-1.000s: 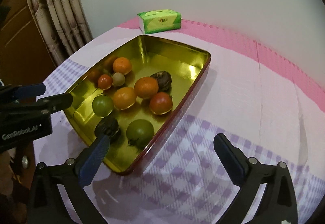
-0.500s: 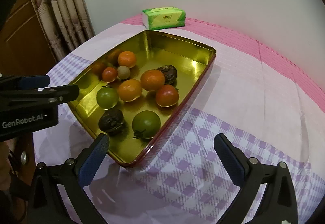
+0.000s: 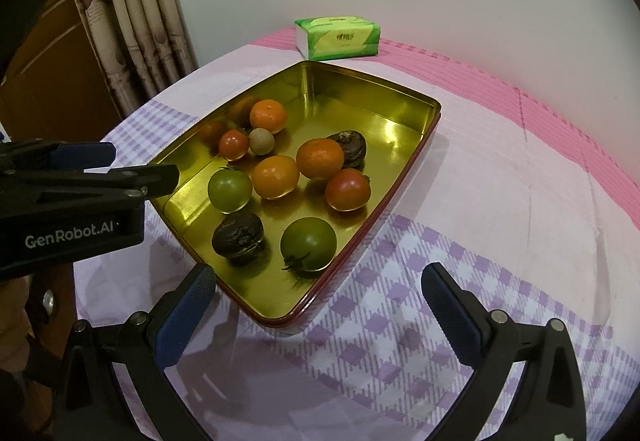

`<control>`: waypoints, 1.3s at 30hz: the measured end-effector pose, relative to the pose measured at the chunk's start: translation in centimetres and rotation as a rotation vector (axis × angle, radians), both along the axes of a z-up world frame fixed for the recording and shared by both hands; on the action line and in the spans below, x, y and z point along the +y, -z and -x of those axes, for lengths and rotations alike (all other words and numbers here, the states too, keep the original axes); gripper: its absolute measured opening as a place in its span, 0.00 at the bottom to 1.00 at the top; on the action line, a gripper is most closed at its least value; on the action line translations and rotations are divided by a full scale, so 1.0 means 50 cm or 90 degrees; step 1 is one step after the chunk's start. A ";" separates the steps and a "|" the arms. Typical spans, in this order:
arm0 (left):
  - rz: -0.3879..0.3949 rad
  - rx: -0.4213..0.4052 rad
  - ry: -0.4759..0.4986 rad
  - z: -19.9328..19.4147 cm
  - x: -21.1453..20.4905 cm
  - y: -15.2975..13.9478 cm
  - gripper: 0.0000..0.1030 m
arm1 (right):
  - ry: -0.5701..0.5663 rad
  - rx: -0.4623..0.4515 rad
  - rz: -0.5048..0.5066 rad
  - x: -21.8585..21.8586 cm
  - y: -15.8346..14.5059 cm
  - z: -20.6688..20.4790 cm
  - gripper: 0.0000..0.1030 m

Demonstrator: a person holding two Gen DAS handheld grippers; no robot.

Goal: Organize fruits

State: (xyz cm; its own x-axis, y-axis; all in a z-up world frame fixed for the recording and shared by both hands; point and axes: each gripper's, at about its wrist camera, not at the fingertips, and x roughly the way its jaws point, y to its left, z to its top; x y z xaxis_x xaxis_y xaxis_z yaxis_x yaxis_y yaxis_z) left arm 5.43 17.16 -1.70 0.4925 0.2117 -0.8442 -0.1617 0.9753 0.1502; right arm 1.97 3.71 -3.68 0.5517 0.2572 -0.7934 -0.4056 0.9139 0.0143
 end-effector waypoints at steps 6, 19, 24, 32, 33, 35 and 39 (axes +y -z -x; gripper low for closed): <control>-0.001 0.000 0.001 0.000 -0.001 0.003 0.67 | -0.003 0.001 -0.003 0.002 -0.001 0.000 0.99; -0.008 0.000 0.003 0.002 -0.002 0.006 0.67 | -0.006 0.004 -0.002 0.008 0.001 0.002 0.99; -0.006 -0.002 0.007 0.005 -0.004 0.004 0.67 | -0.006 0.005 -0.003 0.007 0.001 0.002 0.99; -0.006 -0.002 0.009 0.005 -0.005 0.004 0.67 | -0.006 0.007 -0.002 0.010 0.004 0.001 0.99; -0.006 -0.002 0.010 0.006 -0.005 0.004 0.67 | -0.005 0.007 -0.001 0.010 0.004 0.001 0.99; -0.007 -0.002 0.011 0.005 -0.004 0.004 0.67 | -0.006 0.008 0.000 0.012 0.005 0.002 0.99; -0.001 -0.003 0.011 0.006 -0.004 0.004 0.67 | -0.006 0.009 0.001 0.014 0.006 0.003 0.99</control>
State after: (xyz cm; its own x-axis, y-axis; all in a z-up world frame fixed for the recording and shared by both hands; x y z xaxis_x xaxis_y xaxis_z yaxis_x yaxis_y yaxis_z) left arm 5.11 16.98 -1.91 0.5003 0.2051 -0.8412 -0.1458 0.9776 0.1516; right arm 1.85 4.42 -3.99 0.5381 0.2620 -0.8011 -0.4145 0.9098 0.0191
